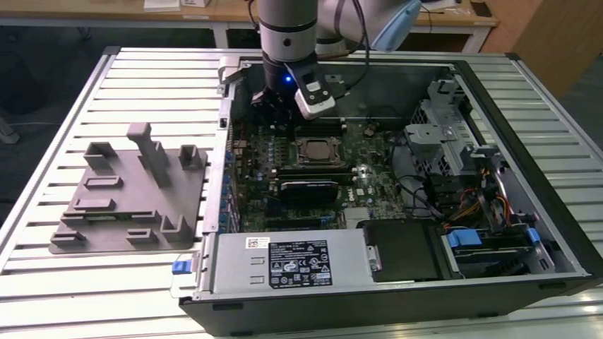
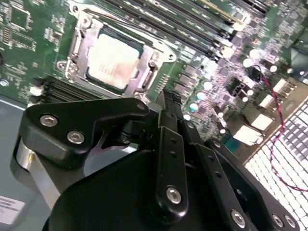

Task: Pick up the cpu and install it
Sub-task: 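Install the first cpu locking lever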

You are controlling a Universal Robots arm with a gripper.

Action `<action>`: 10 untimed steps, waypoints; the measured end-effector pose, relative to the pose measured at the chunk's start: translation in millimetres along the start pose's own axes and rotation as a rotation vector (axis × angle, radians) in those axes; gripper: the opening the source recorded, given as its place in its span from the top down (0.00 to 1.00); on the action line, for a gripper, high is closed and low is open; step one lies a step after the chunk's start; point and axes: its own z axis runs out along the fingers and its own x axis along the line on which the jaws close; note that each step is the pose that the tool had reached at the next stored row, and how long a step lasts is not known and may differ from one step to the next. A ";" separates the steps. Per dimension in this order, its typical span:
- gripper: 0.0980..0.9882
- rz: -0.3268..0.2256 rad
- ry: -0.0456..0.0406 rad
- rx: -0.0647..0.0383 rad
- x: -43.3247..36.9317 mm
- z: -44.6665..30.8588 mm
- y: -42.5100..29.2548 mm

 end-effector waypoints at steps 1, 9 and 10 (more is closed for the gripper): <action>0.99 0.000 0.0002 -0.001 0.7 0.0 -0.1; 0.99 0.002 0.0039 -0.043 1.9 -0.1 -0.3; 0.99 0.002 0.0044 -0.049 2.0 -0.1 -0.4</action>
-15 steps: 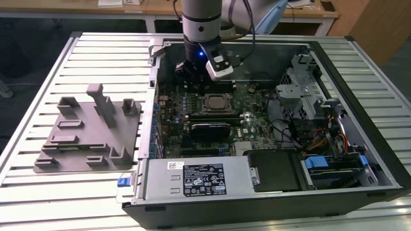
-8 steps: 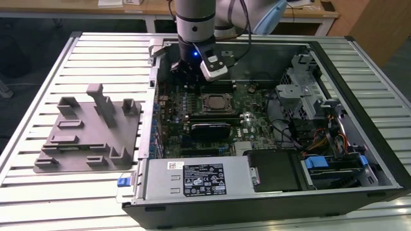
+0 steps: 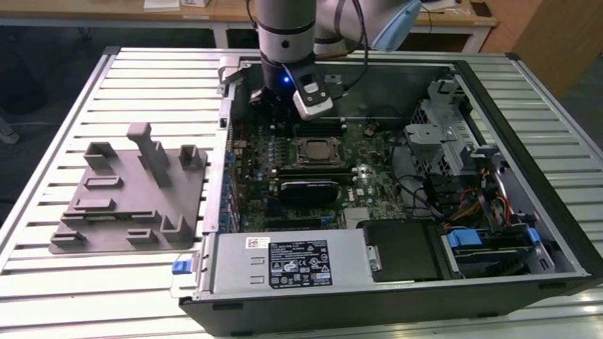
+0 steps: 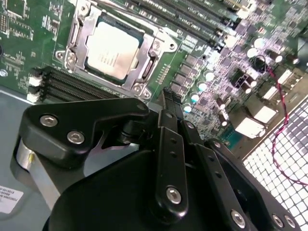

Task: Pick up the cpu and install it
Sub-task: 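Install the first cpu locking lever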

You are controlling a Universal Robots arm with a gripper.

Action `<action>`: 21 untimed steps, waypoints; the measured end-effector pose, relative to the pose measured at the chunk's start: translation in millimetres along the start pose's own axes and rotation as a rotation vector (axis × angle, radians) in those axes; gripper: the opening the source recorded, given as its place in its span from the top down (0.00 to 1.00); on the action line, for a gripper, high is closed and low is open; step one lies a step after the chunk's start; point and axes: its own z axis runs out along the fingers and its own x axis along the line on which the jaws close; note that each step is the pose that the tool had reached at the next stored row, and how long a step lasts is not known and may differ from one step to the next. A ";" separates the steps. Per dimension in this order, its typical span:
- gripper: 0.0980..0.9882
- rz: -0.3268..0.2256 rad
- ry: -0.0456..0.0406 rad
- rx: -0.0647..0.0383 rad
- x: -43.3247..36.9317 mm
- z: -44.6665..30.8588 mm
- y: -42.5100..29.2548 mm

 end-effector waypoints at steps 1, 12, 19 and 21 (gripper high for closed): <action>0.99 0.000 0.0004 -0.005 0.2 0.0 -0.1; 0.99 0.006 0.0133 -0.146 8.8 -0.6 -4.8; 0.99 0.009 0.0191 -0.213 9.5 -0.6 -5.6; 0.99 0.009 0.0191 -0.213 9.5 -0.6 -5.7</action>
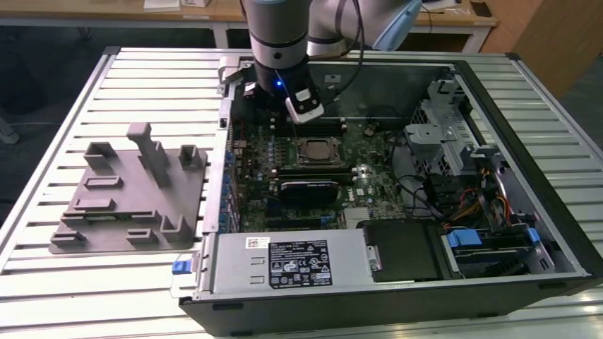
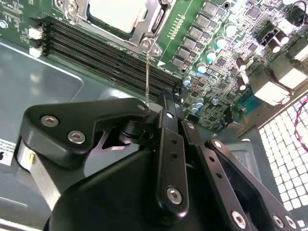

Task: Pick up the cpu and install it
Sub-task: 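Install the first cpu locking lever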

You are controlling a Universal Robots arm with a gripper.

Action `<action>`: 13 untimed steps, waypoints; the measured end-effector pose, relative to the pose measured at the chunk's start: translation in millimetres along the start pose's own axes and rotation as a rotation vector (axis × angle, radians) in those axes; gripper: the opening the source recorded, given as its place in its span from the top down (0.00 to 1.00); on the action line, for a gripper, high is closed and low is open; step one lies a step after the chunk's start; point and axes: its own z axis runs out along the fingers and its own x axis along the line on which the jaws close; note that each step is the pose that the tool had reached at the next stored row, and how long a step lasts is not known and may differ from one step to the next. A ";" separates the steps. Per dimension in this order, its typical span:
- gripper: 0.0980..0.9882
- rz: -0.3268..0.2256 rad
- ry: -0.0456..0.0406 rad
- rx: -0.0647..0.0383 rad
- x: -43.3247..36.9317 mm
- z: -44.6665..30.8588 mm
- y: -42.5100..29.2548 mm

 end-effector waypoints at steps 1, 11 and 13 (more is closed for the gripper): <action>0.99 0.000 0.0001 0.000 -0.4 0.0 0.0; 0.99 0.000 0.0013 0.000 -31.0 1.3 2.8; 0.99 0.000 0.0013 0.000 -38.5 1.6 3.4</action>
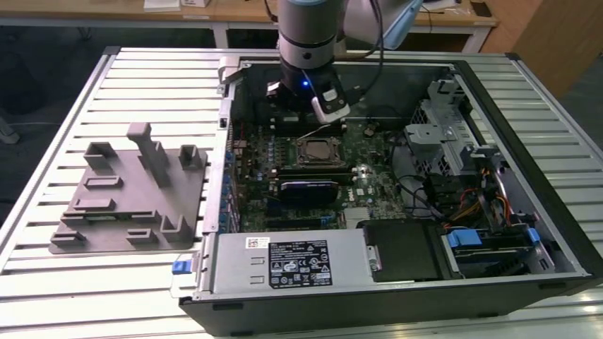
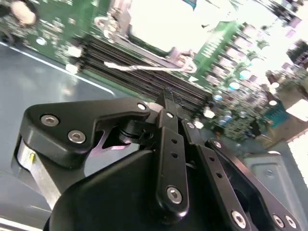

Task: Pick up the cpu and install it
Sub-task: 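Install the first cpu locking lever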

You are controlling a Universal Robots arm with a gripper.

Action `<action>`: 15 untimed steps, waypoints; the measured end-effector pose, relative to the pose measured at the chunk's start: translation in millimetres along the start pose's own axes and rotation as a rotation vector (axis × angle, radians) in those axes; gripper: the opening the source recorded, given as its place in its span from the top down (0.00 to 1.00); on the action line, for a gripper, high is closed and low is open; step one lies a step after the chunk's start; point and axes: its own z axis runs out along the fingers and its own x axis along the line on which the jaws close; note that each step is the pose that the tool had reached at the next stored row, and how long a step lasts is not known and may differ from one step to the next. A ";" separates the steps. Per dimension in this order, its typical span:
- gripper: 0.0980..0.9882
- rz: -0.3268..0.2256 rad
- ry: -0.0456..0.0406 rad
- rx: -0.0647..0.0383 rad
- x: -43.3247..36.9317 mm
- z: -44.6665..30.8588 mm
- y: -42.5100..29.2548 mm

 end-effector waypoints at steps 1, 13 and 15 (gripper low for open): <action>0.99 0.000 0.0001 0.000 -3.8 0.2 0.3; 0.99 0.000 -0.0002 0.002 -24.0 1.0 2.2; 0.99 0.000 -0.0006 0.006 -24.1 1.0 2.3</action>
